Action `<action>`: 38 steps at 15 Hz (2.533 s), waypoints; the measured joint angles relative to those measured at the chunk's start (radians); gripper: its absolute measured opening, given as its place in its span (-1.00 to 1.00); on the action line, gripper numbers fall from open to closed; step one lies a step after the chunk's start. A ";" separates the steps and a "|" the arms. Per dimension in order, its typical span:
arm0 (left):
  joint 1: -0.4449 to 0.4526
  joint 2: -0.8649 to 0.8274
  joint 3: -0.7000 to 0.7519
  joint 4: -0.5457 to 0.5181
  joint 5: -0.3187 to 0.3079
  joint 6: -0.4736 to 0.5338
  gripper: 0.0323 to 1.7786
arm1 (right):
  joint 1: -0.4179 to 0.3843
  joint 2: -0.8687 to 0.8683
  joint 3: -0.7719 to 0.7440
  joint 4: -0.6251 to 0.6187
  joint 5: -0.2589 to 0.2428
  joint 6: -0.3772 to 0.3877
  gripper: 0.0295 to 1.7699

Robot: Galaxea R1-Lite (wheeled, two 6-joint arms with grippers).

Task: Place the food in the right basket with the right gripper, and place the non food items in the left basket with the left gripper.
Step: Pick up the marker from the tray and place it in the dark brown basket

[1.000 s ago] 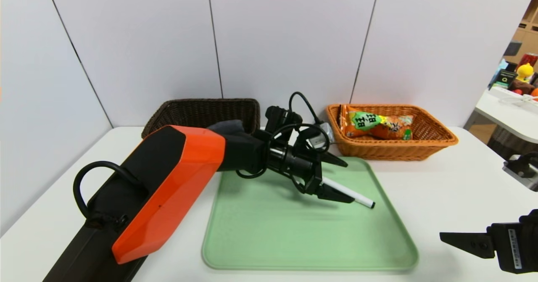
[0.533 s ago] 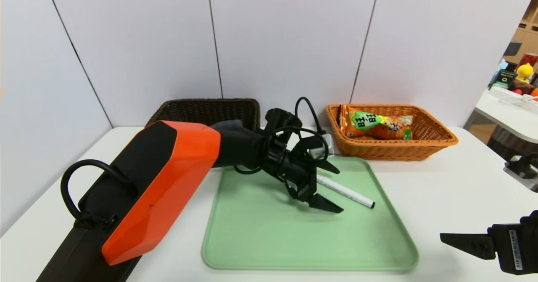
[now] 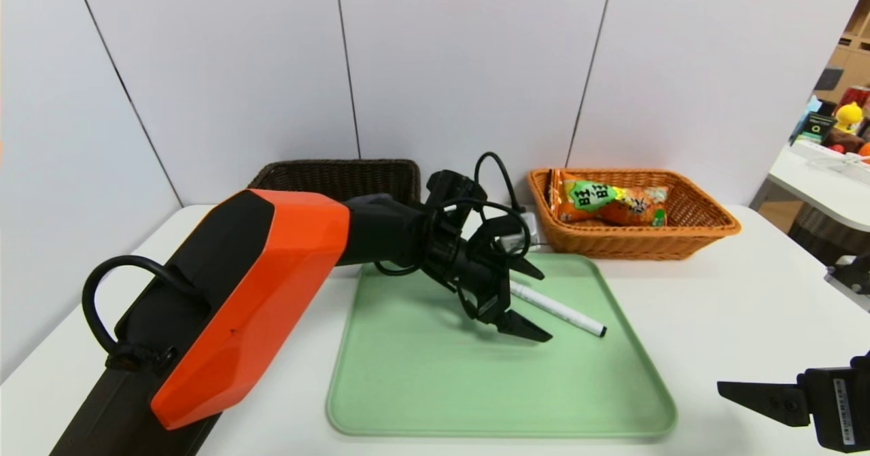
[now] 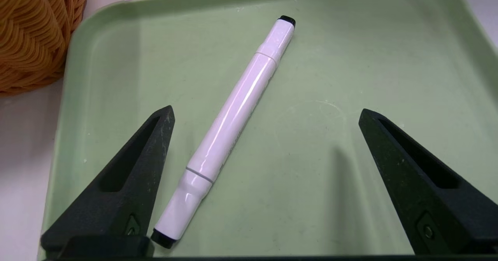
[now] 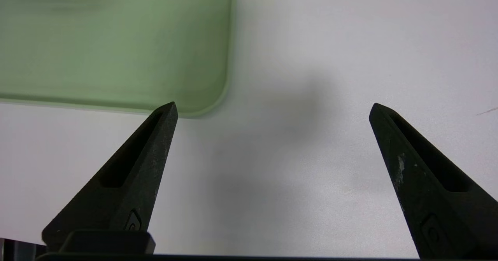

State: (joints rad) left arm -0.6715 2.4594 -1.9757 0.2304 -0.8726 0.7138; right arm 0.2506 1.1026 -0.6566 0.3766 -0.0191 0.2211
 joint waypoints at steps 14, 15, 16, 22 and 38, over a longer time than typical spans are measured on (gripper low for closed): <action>0.000 0.046 0.000 -0.075 -0.009 -0.072 0.90 | -0.001 -0.008 0.005 -0.003 0.001 0.001 0.92; 0.000 0.047 0.000 -0.074 -0.009 -0.073 0.90 | -0.001 -0.008 0.005 -0.003 0.001 0.000 0.92; 0.000 0.049 0.000 -0.074 -0.009 -0.073 0.90 | -0.001 -0.008 0.005 -0.003 0.001 0.000 0.92; 0.000 0.051 0.000 -0.076 -0.008 -0.073 0.90 | -0.001 -0.008 0.004 -0.003 0.001 0.000 0.93; -0.001 0.071 -0.001 -0.111 -0.004 -0.072 -0.78 | 0.000 -0.009 0.001 -0.003 0.002 -0.001 0.93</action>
State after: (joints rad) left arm -0.6730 2.5309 -1.9766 0.1198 -0.8770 0.6421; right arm 0.2504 1.0938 -0.6557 0.3738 -0.0172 0.2198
